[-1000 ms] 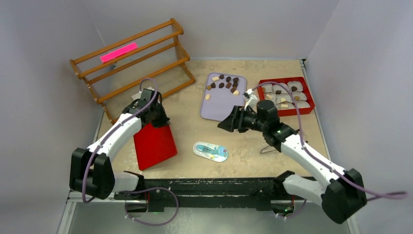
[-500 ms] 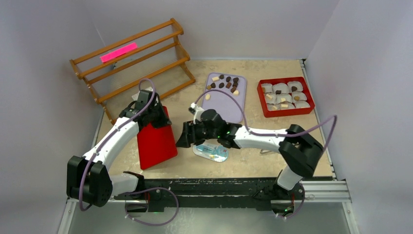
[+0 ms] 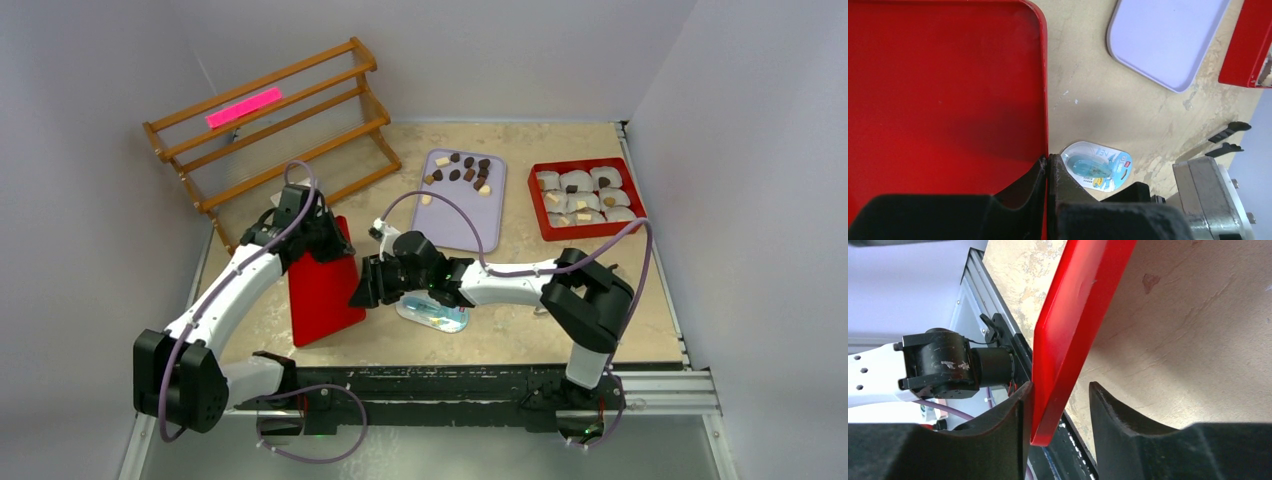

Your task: Pack the chocolate

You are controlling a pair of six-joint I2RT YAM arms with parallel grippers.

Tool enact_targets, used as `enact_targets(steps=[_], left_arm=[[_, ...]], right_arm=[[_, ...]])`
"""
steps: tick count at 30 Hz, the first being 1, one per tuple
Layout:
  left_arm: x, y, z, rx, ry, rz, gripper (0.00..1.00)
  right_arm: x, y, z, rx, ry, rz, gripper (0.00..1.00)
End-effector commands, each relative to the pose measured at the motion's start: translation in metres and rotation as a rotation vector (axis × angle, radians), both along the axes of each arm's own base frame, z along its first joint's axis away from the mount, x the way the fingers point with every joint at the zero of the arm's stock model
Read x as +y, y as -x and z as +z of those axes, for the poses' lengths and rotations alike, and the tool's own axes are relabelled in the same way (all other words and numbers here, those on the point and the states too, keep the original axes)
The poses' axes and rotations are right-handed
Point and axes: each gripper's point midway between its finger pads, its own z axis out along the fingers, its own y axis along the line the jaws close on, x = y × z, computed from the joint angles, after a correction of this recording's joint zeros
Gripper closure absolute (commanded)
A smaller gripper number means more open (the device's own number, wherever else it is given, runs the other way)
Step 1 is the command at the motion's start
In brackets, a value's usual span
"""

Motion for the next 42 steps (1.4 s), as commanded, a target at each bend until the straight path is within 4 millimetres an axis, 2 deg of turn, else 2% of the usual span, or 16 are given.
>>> enact_targets(steps=[1, 4, 10, 13, 15, 18, 22, 25, 31, 33, 36, 40, 42], left_arm=[[-0.009, -0.007, 0.027, -0.082, 0.066, -0.019, 1.00], [-0.010, -0.006, 0.036, -0.102, 0.075, -0.032, 1.00], [-0.012, -0.009, 0.075, -0.190, 0.086, -0.061, 1.00], [-0.013, -0.007, 0.098, -0.232, 0.094, -0.079, 0.90], [-0.012, -0.005, 0.110, -0.247, 0.092, -0.089, 0.79], [-0.010, 0.003, 0.133, -0.281, 0.085, -0.110, 0.69], [-0.020, 0.019, 0.174, -0.369, 0.125, -0.216, 0.54], [-0.025, 0.034, 0.202, -0.448, 0.151, -0.302, 0.53], [-0.020, 0.063, 0.253, -0.606, 0.141, -0.361, 0.51], [-0.017, 0.070, 0.269, -0.645, 0.150, -0.342, 0.49], [-0.015, 0.074, 0.281, -0.644, 0.199, -0.285, 0.45], [-0.012, 0.074, 0.289, -0.571, 0.285, -0.158, 0.45], [-0.014, 0.077, 0.294, -0.561, 0.349, -0.126, 0.43]], right_arm=[[0.013, -0.005, 0.035, -0.049, -0.094, 0.005, 0.60], [0.008, -0.009, 0.041, -0.086, -0.086, -0.016, 0.71], [-0.003, -0.015, 0.056, -0.160, -0.066, -0.047, 0.91], [-0.009, -0.015, 0.063, -0.196, -0.045, -0.036, 1.00], [-0.016, -0.022, 0.071, -0.274, -0.011, -0.042, 1.00], [-0.032, -0.042, 0.090, -0.440, 0.067, -0.081, 1.00], [-0.063, -0.070, 0.121, -0.677, 0.175, -0.149, 1.00], [-0.084, -0.082, 0.149, -0.867, 0.227, -0.167, 1.00], [-0.152, -0.122, 0.201, -1.392, 0.517, -0.248, 1.00], [-0.165, -0.126, 0.213, -1.552, 0.615, -0.220, 1.00], [-0.181, -0.128, 0.226, -1.690, 0.729, -0.180, 1.00], [-0.185, -0.115, 0.226, -1.936, 0.812, 0.008, 1.00], [-0.192, -0.113, 0.241, -2.055, 0.850, -0.032, 1.00]])
